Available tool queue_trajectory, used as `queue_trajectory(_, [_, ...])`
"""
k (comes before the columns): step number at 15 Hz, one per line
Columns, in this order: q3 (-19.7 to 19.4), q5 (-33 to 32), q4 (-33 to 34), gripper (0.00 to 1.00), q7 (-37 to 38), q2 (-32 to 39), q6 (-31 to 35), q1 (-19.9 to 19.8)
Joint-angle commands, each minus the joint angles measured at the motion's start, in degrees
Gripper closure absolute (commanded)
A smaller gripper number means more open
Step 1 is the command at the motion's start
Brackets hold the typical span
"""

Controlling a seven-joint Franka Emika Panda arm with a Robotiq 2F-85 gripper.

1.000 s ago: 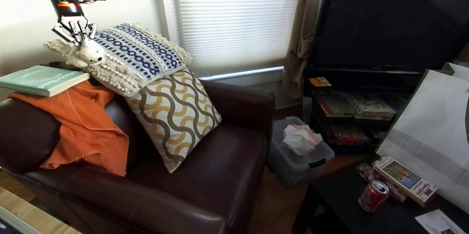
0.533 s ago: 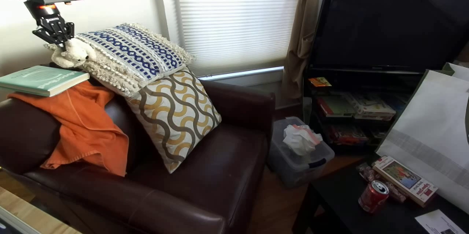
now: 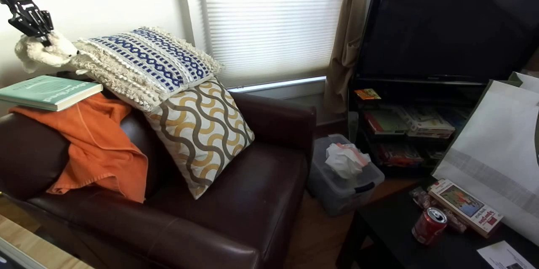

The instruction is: Pick up the white stuffed toy and put it on the book

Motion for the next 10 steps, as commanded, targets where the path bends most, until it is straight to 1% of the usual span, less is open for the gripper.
queue_trajectory(1, [-0.79,-0.25,-1.61,0.97,-5.45,0.46,2.88,-0.12])
queue_trajectory(2, [-1.81,-0.90,-1.26,0.97,-2.19,1.20,3.06,0.39])
queue_trajectory(3, [-1.32,0.05,0.04,0.87,-3.43,0.82,0.96,0.68])
queue_trajectory(6, [-2.13,-0.05,0.03,0.87,-3.32,1.88,1.83,0.52])
queue_trajectory(10, [-2.15,-0.06,0.04,0.87,-3.30,1.95,1.87,0.55])
